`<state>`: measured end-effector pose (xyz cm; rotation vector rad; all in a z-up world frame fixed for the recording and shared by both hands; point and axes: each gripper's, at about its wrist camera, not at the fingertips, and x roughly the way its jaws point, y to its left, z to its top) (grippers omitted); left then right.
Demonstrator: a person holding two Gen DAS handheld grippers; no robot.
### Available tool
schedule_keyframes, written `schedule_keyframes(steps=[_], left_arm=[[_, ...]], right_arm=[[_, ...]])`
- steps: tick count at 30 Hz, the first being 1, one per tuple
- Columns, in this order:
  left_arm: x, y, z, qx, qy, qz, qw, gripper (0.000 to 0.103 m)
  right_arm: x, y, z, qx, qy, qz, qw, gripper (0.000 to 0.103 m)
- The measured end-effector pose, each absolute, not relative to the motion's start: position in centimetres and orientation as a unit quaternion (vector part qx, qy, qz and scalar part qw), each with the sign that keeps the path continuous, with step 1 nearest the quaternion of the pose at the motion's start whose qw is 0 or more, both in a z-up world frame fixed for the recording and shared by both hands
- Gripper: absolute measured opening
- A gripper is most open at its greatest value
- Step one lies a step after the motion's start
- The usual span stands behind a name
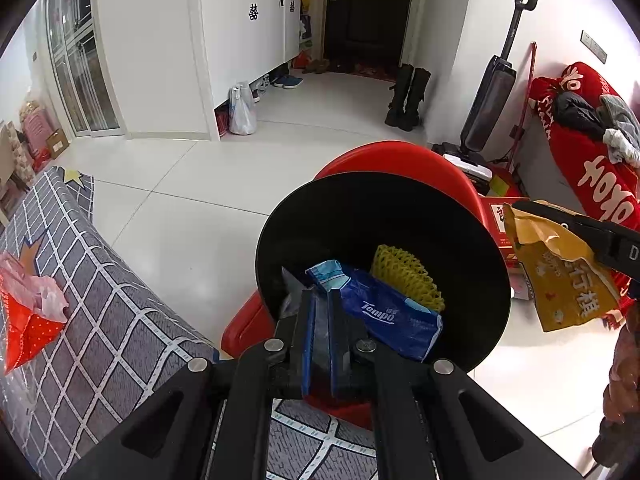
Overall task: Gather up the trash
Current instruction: 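Open both tools to drop the snack bag and plastic bag into the bin, then move both tools back over the table toward the red bag and candy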
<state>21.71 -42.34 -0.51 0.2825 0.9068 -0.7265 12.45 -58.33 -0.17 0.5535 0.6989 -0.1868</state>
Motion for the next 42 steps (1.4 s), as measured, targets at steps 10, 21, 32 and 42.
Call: schedule_keyframes(steps=[10,21,32,42], left_arm=[[21.7,-42.0,0.0,0.12,0.416,-0.354,0.829,0.102],[22.1,-42.5,-1.1,0.112,0.372,-0.352,0.852,0.103],[21.6,-42.5,-3.8,0.118,0.367,-0.343,0.857,0.103],[20.3,-39.4,-3.8,0.114,0.349,-0.31,0.877,0.103]], right_arm=[[12.4,-58.9,-0.3,0.273,0.336,-0.093,0.896,0.007],[12.6,-58.7,-0.5,0.277,0.341,-0.089,0.894,0.007],[15.1,-57.3,-1.2,0.255,0.358,-0.089,0.894,0.042],[14.9,-55.3,-0.5,0.243,0.361,-0.073,0.897,0.068]])
